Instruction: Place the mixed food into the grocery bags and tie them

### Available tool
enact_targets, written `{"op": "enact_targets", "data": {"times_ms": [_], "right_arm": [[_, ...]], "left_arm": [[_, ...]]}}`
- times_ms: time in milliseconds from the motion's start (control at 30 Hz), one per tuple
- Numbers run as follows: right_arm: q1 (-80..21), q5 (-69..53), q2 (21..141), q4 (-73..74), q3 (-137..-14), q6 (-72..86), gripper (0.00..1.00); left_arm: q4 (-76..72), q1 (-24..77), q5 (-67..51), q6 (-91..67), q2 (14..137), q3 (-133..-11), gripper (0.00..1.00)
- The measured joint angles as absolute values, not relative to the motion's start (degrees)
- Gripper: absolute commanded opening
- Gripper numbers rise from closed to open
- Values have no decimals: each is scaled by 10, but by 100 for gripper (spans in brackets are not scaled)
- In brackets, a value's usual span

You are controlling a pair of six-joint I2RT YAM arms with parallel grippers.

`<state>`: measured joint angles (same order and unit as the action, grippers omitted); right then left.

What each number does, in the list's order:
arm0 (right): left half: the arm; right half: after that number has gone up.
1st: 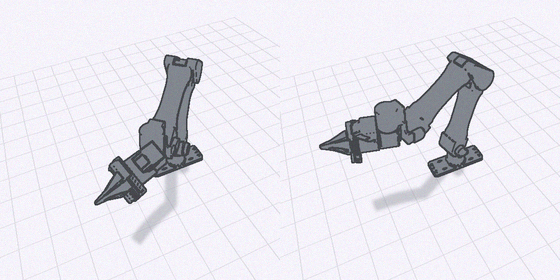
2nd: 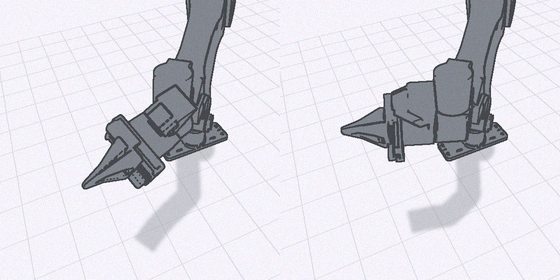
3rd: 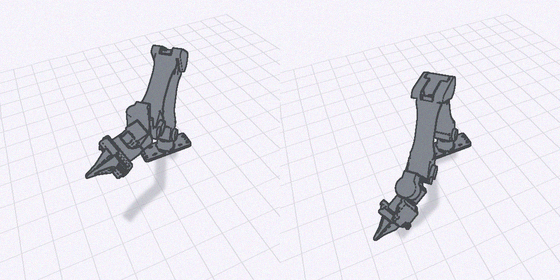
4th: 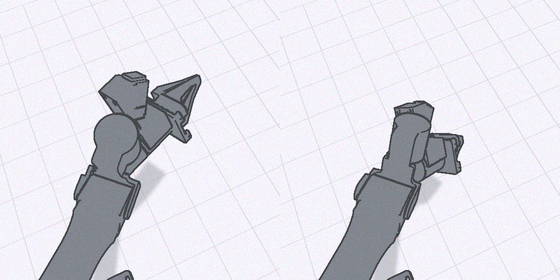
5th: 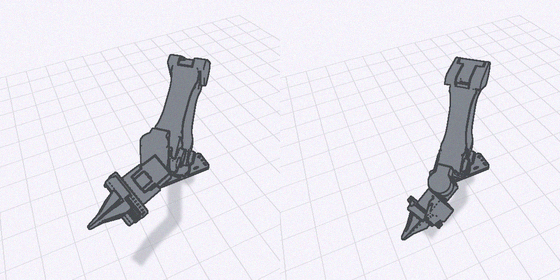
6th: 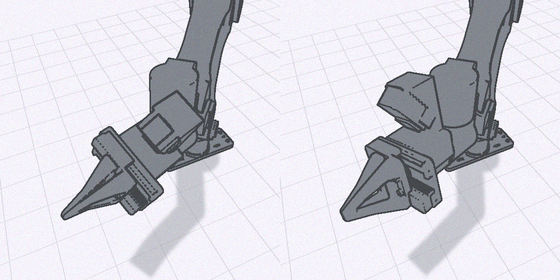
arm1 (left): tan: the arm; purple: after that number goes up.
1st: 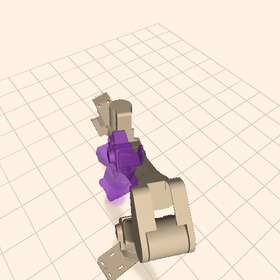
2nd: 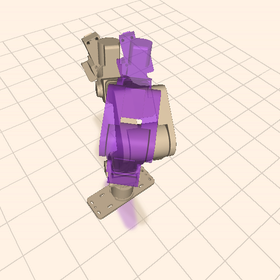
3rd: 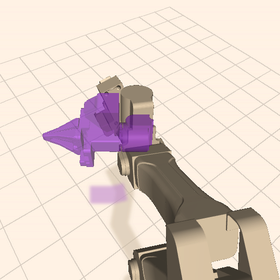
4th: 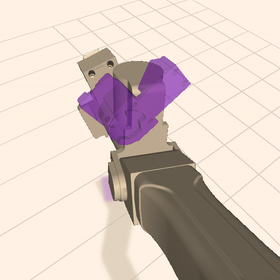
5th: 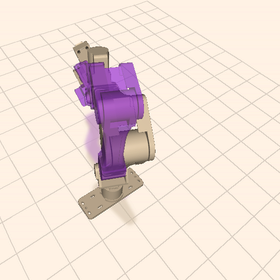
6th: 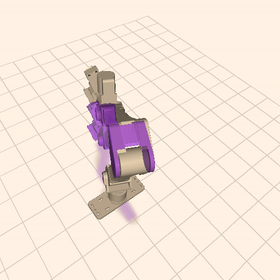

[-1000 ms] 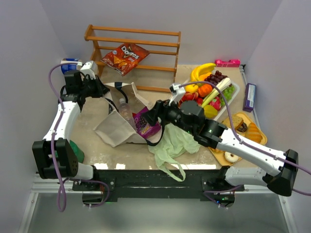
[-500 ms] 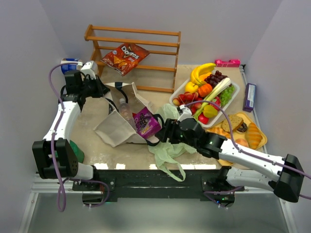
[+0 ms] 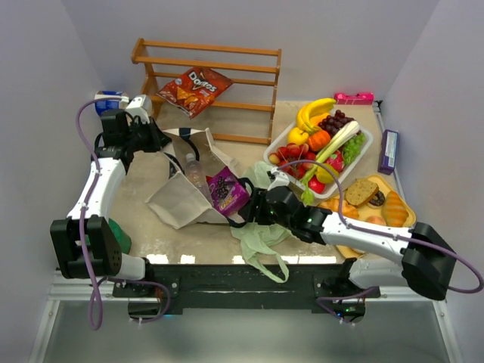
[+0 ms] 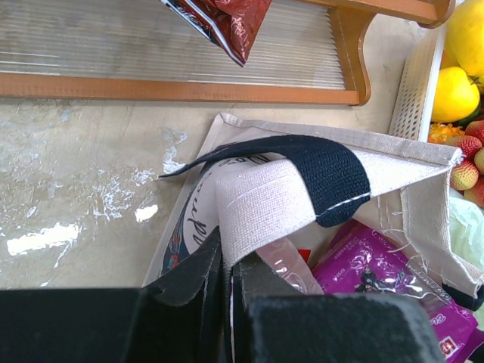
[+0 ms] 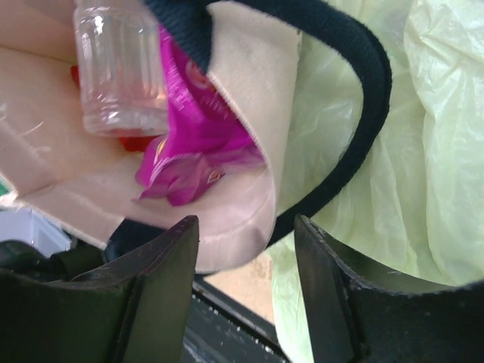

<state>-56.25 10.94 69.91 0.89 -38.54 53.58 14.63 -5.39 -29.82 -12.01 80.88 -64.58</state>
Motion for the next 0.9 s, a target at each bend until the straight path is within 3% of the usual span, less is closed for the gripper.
{"op": "enact_targets", "data": {"times_ms": [67, 133, 167, 200, 233, 433, 733, 900], "right_arm": [[-557, 108, 721, -15, -383, 538, 50], [-553, 104, 746, -32, -383, 539, 34], [-551, 101, 756, -40, -383, 538, 23], [-549, 95, 768, -49, -383, 537, 7], [-548, 91, 778, -57, -383, 535, 0], [-550, 72, 789, -21, -436, 502, 0], [-594, 45, 801, 66, -678, 415, 0], [-593, 20, 814, 51, -672, 418, 0]], "left_arm": [[146, -53, -298, -120, 809, -646, 12], [146, -52, -298, -120, 809, -646, 12], [146, -52, -298, -120, 809, -646, 12], [146, -52, -298, -120, 809, -646, 12], [146, -52, -298, -120, 809, -646, 11], [152, -51, -276, -119, 809, -647, 6], [252, -51, -180, -116, 794, -702, 0], [319, -51, -144, -107, 752, -723, 0]]}}
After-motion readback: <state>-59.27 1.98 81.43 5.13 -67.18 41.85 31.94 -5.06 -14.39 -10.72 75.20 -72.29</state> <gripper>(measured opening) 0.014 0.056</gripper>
